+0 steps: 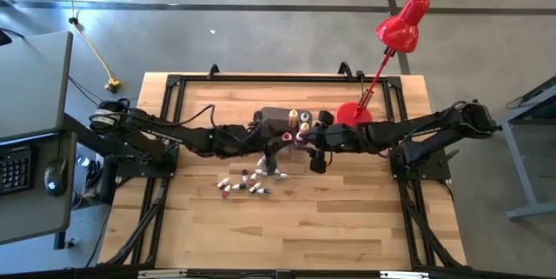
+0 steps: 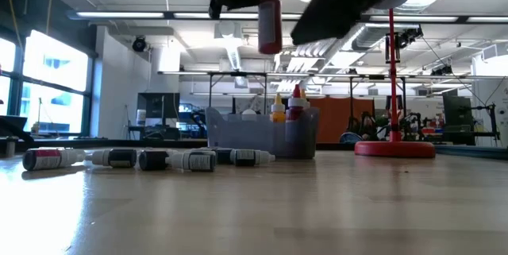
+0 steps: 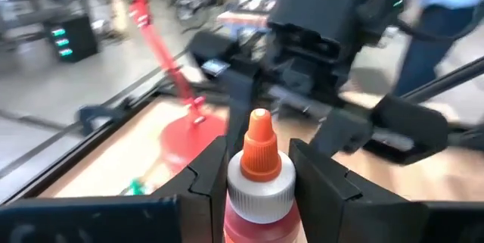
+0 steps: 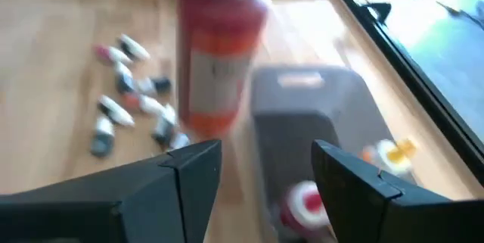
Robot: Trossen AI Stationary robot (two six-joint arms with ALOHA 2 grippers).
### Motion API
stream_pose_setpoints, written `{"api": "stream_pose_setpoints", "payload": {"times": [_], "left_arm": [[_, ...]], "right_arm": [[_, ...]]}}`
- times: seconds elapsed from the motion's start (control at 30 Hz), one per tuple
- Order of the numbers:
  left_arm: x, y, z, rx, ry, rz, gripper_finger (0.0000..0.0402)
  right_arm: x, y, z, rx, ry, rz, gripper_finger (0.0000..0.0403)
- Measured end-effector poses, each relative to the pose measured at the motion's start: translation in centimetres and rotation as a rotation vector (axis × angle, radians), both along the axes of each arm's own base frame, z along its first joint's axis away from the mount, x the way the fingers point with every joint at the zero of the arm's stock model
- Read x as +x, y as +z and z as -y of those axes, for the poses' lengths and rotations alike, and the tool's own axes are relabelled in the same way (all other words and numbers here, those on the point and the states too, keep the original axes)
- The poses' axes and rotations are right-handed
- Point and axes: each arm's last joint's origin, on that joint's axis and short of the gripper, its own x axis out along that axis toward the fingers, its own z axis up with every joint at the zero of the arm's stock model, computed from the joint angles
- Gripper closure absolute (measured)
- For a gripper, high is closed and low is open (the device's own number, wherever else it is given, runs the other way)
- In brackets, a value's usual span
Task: Pick & Place food coloring
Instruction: Put the big orange food coloring bottle into the black bin
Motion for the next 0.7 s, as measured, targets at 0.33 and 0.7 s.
{"api": "stream_pose_setpoints", "payload": {"times": [0.33, 0.7], "left_arm": [[1.2, -3.8, -1.3, 0.066, 0.352, -0.142, 0.0295], [4.6, -10.5, -7.7, -0.052, 0.441, -0.109, 0.0293]], "right_arm": [[-0.2, -0.1, -1.7, -0.005, 0.047, -0.016, 0.0202], [-0.3, -0.1, -2.3, -0.004, 0.068, -0.01, 0.0203]]}}
